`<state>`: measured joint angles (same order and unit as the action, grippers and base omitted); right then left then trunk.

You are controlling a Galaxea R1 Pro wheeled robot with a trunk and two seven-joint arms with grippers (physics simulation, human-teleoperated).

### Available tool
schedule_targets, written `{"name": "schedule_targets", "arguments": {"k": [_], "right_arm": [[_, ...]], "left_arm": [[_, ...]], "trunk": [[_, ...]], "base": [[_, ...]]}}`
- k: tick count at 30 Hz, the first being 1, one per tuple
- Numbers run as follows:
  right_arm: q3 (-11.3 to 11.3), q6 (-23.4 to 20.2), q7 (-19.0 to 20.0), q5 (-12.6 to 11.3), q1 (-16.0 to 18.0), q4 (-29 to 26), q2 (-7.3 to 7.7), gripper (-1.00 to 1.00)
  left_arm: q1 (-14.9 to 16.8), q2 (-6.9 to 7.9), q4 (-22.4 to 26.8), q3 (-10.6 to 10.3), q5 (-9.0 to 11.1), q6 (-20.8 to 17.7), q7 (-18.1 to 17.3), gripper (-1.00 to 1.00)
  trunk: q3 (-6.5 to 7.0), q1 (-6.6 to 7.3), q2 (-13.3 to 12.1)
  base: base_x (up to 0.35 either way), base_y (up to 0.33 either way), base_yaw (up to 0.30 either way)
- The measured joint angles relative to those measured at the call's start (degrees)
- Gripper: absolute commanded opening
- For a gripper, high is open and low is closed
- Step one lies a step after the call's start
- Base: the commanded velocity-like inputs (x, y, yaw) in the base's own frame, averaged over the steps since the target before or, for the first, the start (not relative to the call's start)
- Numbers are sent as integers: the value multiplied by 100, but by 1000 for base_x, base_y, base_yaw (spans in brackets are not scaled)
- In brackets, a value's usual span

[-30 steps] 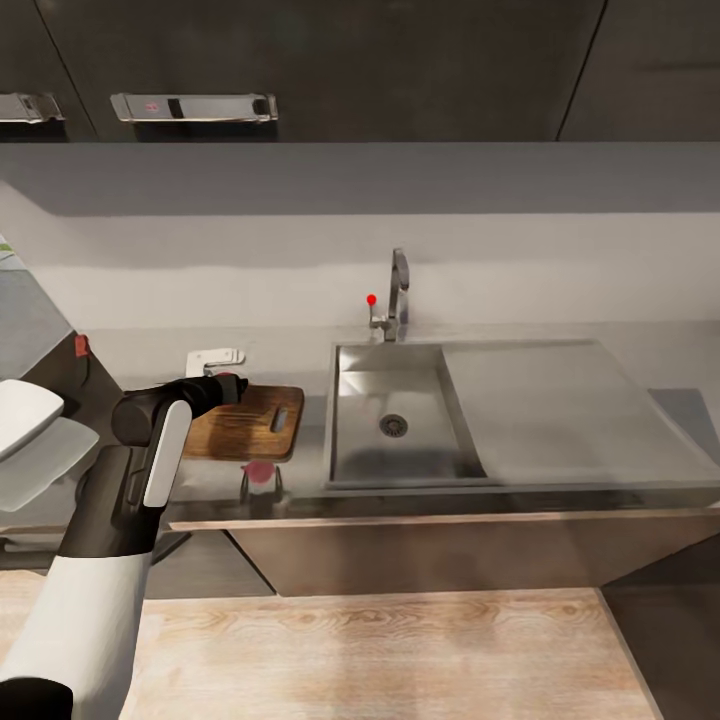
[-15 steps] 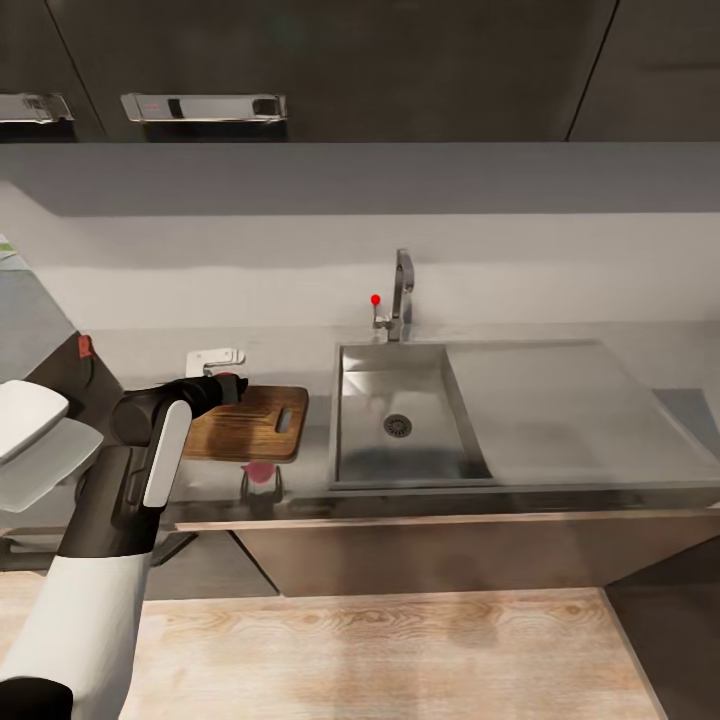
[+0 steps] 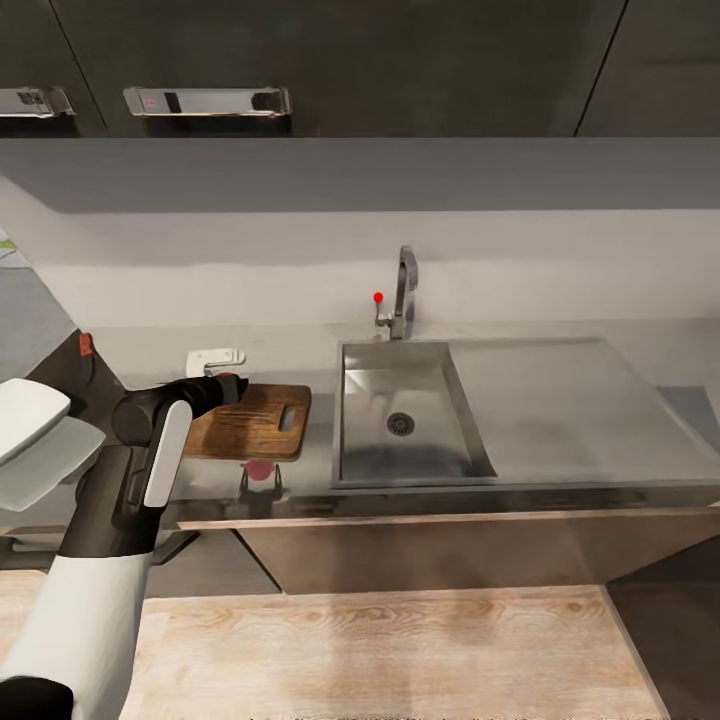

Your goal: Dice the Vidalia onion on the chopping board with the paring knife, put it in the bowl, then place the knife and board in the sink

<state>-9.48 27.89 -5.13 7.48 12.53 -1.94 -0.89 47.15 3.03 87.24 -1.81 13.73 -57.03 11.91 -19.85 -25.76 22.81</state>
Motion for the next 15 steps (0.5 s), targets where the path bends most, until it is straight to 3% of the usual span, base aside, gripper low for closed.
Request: {"name": "schedule_targets", "arguments": {"k": [15], "right_arm": [[1, 0, 0, 0, 0, 3, -1, 100]], "left_arm": [[0, 0, -9, -2, 0, 0, -4, -100]], "trunk": [[-136, 0, 0]], "base": [[0, 0, 0]]}}
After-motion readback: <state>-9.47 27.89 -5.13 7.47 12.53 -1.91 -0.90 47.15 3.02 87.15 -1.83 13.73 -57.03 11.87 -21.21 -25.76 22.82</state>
